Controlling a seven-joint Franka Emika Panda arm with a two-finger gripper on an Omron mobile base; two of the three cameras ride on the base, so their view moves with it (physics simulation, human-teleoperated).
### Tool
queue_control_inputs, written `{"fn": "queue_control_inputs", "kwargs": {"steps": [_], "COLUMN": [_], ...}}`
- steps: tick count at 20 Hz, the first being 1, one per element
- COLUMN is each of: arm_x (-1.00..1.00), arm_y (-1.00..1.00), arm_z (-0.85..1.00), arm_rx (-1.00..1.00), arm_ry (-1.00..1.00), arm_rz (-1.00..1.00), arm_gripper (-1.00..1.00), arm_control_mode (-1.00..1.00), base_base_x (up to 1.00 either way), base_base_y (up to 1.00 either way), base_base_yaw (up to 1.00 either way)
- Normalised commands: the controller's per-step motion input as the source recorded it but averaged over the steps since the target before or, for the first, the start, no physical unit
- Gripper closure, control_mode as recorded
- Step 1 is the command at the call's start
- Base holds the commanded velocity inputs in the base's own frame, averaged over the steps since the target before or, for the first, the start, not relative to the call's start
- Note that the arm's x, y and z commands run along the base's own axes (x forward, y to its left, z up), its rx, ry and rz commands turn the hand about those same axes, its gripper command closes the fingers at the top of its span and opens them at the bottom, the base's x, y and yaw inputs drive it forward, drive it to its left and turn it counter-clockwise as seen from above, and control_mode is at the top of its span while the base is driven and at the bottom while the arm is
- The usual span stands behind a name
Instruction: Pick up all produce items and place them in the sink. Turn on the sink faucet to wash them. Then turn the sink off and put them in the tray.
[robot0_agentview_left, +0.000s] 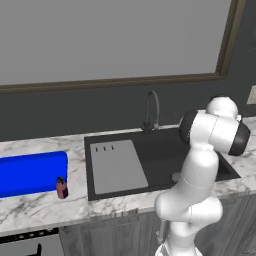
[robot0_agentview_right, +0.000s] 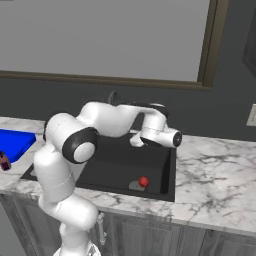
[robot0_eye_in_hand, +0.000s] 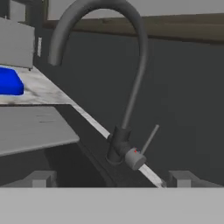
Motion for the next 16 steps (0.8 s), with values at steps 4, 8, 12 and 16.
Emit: {"fn": "queue_control_inputs", "kwargs": {"steps": [4, 8, 12, 16], "arm_x": [-0.27, -0.25, -0.21, -0.33], "arm_y": [0.00, 0.00, 0.00, -0.04], "arm_z": [0.39, 0.25, 0.12, 0.13], "arm_rx": [-0.04, -0.05, -0.15, -0.14], "arm_ry": [0.05, 0.03, -0.03, -0.04], "arm_rz": [-0.16, -0.15, -0.03, 0.00], "arm_gripper": [-1.00, -1.00, -1.00, -1.00], "arm_control_mode": [-1.00, -1.00, -1.00, -1.00], "base_base_x": [0.00, 0.00, 0.00, 0.00], "base_base_y": [0.00, 0.00, 0.00, 0.00], "base_base_yaw": [0.00, 0.00, 0.00, 0.00]}}
